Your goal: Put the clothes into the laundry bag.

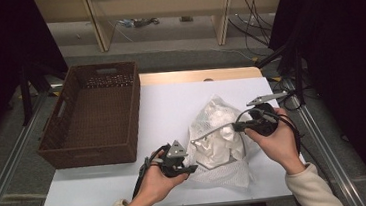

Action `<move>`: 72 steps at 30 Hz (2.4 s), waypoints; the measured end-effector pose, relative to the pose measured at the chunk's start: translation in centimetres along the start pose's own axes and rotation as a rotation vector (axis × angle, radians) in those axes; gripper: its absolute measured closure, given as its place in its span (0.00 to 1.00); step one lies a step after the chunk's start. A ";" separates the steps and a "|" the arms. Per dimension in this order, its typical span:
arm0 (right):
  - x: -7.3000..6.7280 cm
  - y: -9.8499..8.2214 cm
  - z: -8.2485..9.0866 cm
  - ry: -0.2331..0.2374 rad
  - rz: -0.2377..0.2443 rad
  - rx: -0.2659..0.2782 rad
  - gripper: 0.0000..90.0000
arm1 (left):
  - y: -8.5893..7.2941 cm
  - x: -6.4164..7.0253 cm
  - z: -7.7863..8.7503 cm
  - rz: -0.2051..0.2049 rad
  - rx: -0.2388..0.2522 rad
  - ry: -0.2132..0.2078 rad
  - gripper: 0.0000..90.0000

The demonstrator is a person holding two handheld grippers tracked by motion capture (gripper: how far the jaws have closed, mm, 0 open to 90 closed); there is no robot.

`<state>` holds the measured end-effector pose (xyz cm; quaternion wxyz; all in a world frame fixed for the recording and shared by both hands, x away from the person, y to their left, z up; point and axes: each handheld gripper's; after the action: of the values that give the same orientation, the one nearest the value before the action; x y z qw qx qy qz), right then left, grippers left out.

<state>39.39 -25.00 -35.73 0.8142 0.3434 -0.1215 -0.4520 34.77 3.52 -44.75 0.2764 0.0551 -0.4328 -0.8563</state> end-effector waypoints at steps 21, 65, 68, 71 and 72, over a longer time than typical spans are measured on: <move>-0.1 -2.0 -3.3 0.008 0.089 -0.149 1.00 | 1.0 -3.6 0.1 0.081 0.014 0.000 0.67; -4.2 -1.8 -0.3 0.191 0.051 -0.007 0.82 | -0.4 -0.2 1.9 0.089 0.094 0.013 0.49; -4.9 -2.1 -1.4 0.209 0.069 -0.041 0.82 | -0.5 -0.4 2.0 0.060 0.078 0.024 0.48; -5.0 -2.3 -2.0 0.204 0.049 -0.043 0.82 | -0.5 -0.3 2.1 0.087 0.087 0.012 0.47; -4.8 -2.3 -2.0 0.200 0.044 -0.047 0.81 | -0.5 -0.2 2.0 0.099 0.097 0.013 0.46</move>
<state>36.18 -20.99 -38.19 0.8399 0.3650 -0.0365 -0.4000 34.09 5.30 -43.95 0.3182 0.0524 -0.4740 -0.8193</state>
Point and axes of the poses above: each handheld gripper's, and its own axes: z roughly backward along the jaws, y roughly out of its top, x roughly to its right, and after that the axes turned 2 degrees about -y, right-handed
